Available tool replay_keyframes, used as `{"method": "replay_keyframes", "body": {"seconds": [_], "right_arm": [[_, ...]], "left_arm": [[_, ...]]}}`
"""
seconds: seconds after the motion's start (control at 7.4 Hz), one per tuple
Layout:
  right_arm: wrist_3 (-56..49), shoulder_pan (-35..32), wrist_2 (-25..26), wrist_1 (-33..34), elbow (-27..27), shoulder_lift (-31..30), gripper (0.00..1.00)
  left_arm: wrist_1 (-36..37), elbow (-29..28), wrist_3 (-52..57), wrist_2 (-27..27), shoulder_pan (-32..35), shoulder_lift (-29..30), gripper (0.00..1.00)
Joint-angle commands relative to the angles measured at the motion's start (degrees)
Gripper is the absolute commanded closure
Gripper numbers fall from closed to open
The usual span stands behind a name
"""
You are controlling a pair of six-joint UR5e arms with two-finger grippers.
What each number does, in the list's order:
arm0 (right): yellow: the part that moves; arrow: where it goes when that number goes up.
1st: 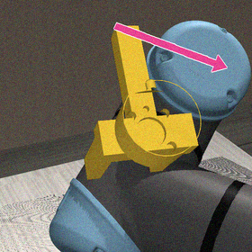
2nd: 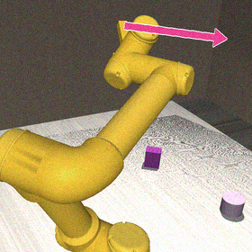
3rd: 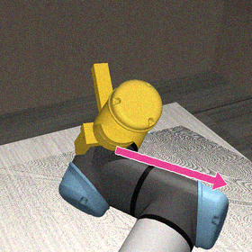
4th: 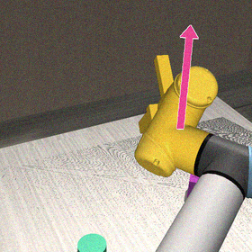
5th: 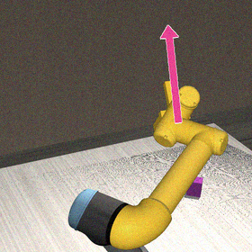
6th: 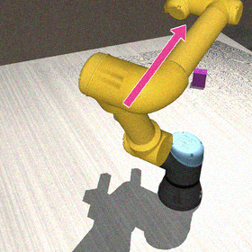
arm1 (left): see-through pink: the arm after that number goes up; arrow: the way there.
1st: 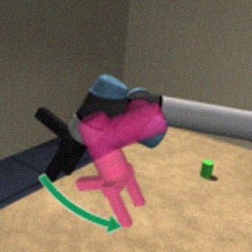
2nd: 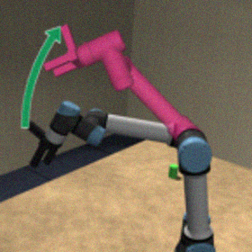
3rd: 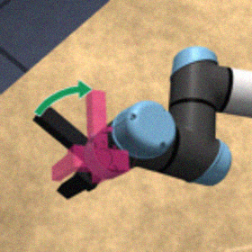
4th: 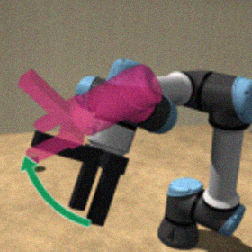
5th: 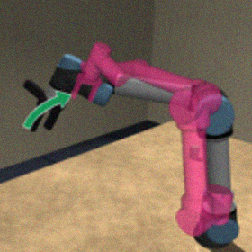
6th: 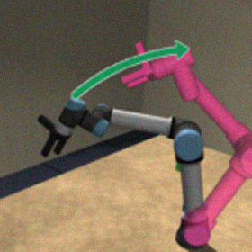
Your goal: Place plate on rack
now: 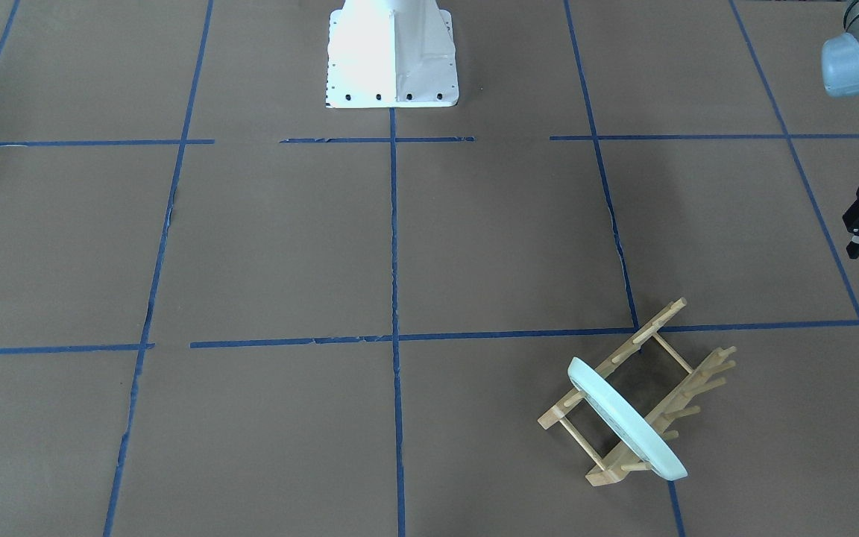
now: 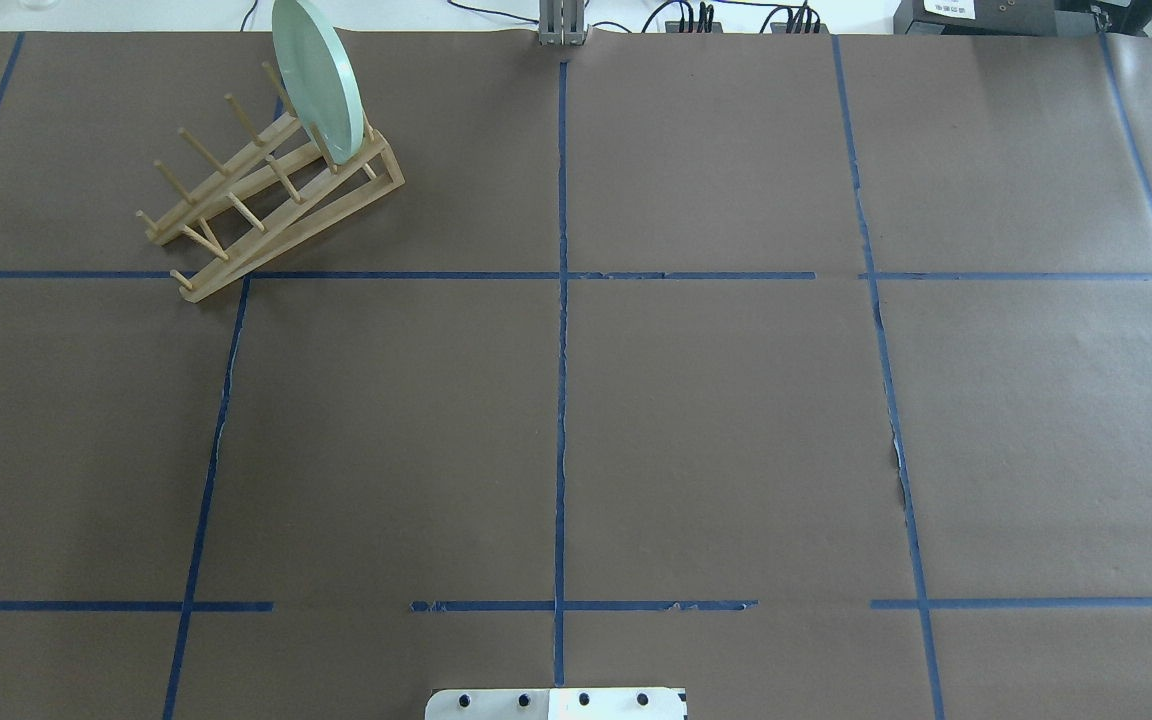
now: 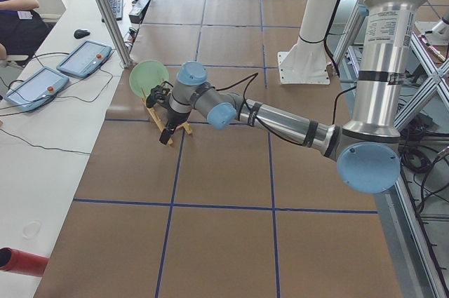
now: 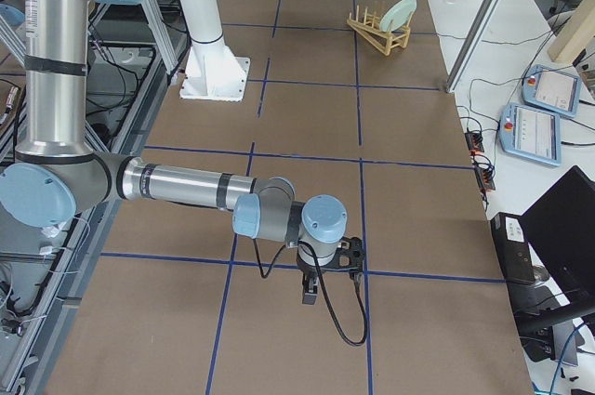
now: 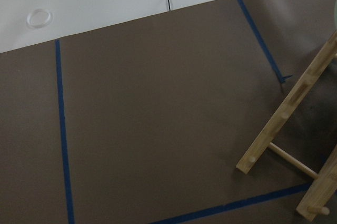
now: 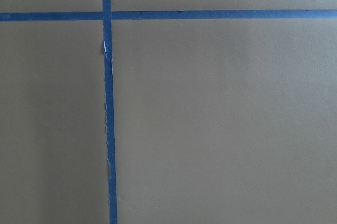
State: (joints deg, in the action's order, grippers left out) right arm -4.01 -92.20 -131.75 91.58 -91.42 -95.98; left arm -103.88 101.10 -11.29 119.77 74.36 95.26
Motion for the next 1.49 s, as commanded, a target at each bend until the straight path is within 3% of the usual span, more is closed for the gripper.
{"method": "replay_keyframes", "body": {"seconds": [0.0,0.14,0.27,0.68,1.08,1.35], "right_arm": [[-0.03,0.0,0.0,0.09,-0.07,0.0,0.0],[0.06,0.0,0.0,0.0,0.01,0.0,0.0],[0.06,0.0,0.0,0.09,0.01,0.0,0.0],[0.06,0.0,0.0,0.0,0.01,0.0,0.0],[-0.03,0.0,0.0,0.0,-0.07,0.0,0.0],[0.06,0.0,0.0,0.0,-0.07,0.0,0.0]], "left_arm": [[4.73,-4.3,5.23,5.51,3.66,0.1,0.0],[5.87,-10.08,5.75,11.56,6.55,0.18,0.0],[5.62,-11.79,5.84,14.15,8.58,-0.69,0.0],[6.32,-11.45,5.75,16.1,14.29,-6.56,0.0],[16.73,-7.35,5.67,15.94,19.14,-5.88,0.0],[17.13,-5.92,5.84,15.49,19.15,-6.84,0.0]]}}
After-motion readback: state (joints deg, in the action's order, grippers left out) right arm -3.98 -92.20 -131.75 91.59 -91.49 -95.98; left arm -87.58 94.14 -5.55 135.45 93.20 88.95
